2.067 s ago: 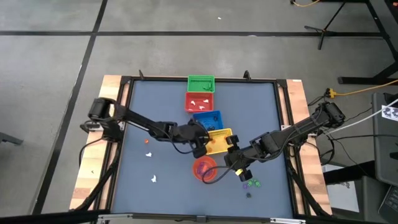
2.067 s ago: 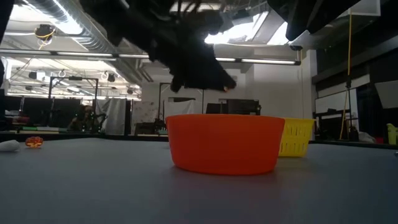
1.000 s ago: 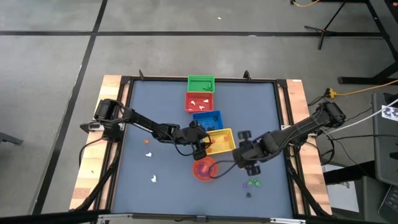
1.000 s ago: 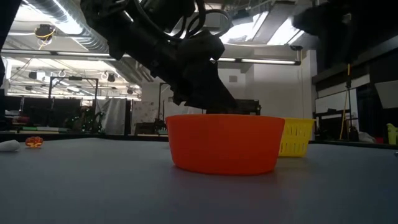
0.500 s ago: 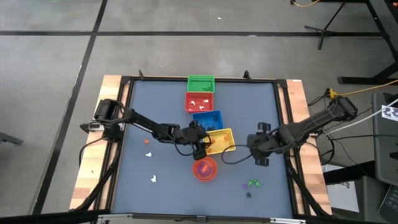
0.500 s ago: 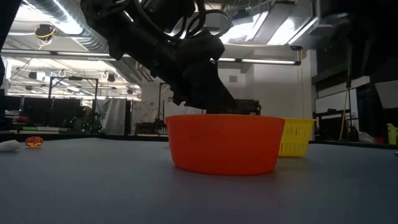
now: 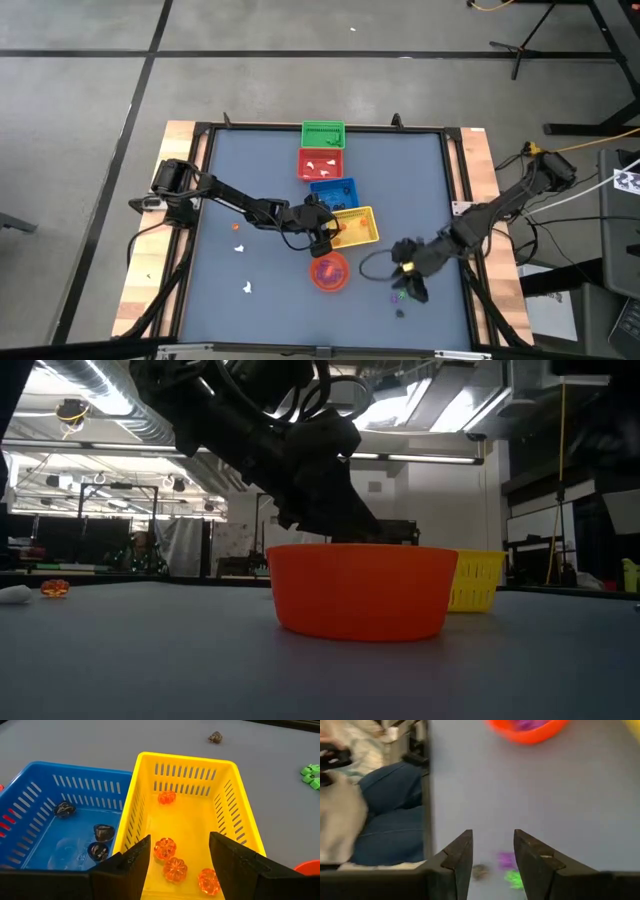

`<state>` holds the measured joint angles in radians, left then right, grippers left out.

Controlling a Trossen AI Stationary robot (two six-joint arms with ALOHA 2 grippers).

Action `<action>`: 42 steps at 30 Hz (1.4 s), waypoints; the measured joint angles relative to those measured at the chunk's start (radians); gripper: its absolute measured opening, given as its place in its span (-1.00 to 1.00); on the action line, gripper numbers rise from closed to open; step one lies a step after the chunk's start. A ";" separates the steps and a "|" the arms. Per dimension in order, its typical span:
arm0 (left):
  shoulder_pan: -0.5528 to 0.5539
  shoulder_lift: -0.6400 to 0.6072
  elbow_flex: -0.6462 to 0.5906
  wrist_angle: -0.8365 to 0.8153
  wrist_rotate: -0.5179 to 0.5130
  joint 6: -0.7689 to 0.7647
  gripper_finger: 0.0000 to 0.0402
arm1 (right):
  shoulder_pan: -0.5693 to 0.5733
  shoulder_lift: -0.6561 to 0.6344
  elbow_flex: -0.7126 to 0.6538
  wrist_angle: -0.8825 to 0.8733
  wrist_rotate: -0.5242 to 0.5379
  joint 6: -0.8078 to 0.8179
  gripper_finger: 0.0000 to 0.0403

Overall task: Sort Halloween decoration
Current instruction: Put the black skull toy into the blue bin

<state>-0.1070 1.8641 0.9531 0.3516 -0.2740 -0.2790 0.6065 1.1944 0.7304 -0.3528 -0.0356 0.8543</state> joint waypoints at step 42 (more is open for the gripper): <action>0.000 0.000 0.000 0.000 0.003 -0.001 -0.07 | 0.323 0.398 0.025 0.217 0.063 0.292 -0.30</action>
<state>-0.1070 1.8637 0.9531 0.3515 -0.2710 -0.2798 0.9291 1.5929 0.7559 -0.1359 0.0273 1.1461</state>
